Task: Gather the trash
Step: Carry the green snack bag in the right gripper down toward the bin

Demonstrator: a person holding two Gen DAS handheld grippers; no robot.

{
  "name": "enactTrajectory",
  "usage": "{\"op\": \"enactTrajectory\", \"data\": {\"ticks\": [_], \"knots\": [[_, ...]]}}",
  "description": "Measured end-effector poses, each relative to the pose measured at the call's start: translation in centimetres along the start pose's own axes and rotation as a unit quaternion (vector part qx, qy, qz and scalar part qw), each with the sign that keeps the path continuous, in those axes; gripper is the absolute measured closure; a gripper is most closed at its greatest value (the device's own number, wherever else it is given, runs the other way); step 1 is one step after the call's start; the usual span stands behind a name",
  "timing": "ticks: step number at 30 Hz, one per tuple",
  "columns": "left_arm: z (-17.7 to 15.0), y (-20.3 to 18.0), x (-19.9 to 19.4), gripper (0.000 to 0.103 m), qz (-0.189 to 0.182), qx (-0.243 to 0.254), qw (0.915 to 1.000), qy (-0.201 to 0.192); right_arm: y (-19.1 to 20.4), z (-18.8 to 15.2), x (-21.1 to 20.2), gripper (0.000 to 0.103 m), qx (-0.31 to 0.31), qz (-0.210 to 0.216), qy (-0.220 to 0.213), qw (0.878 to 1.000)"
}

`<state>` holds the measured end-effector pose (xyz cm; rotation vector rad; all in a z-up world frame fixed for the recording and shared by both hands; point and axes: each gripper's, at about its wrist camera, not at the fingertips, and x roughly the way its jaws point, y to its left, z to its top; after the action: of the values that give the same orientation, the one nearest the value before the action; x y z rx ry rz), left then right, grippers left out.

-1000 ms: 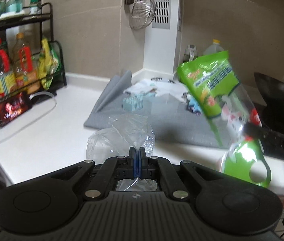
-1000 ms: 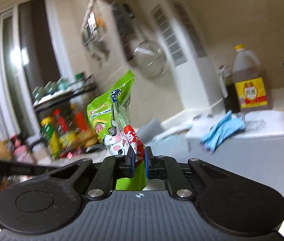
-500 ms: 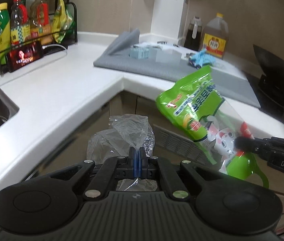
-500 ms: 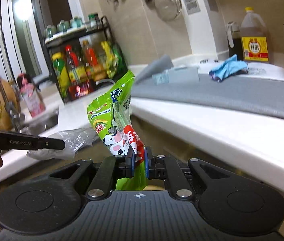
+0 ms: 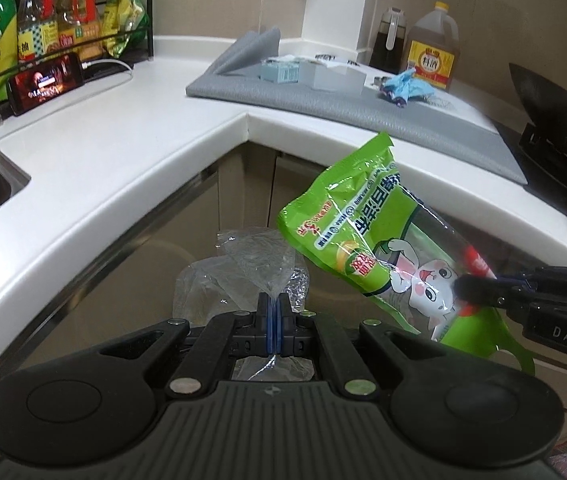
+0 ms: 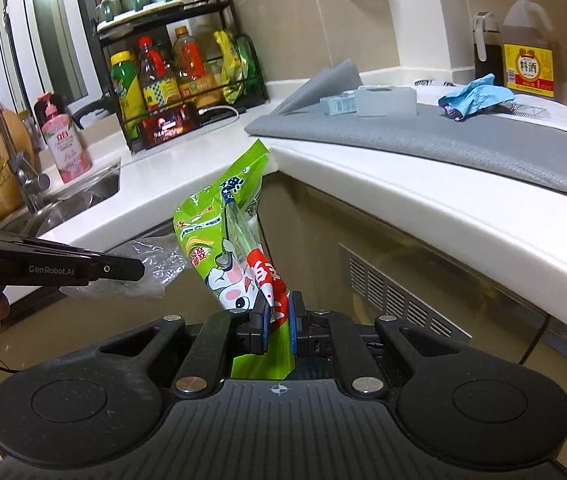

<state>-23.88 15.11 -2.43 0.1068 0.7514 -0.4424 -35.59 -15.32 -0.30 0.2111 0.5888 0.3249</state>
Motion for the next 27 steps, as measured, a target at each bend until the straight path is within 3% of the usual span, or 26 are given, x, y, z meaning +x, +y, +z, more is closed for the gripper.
{"op": "enactTrajectory", "data": {"ticks": [27], "knots": [[-2.1, 0.5, 4.8, 0.102, -0.026, -0.012, 0.9977, 0.061, 0.3, 0.2, 4.5, 0.092, -0.016, -0.022, 0.069, 0.997]]}}
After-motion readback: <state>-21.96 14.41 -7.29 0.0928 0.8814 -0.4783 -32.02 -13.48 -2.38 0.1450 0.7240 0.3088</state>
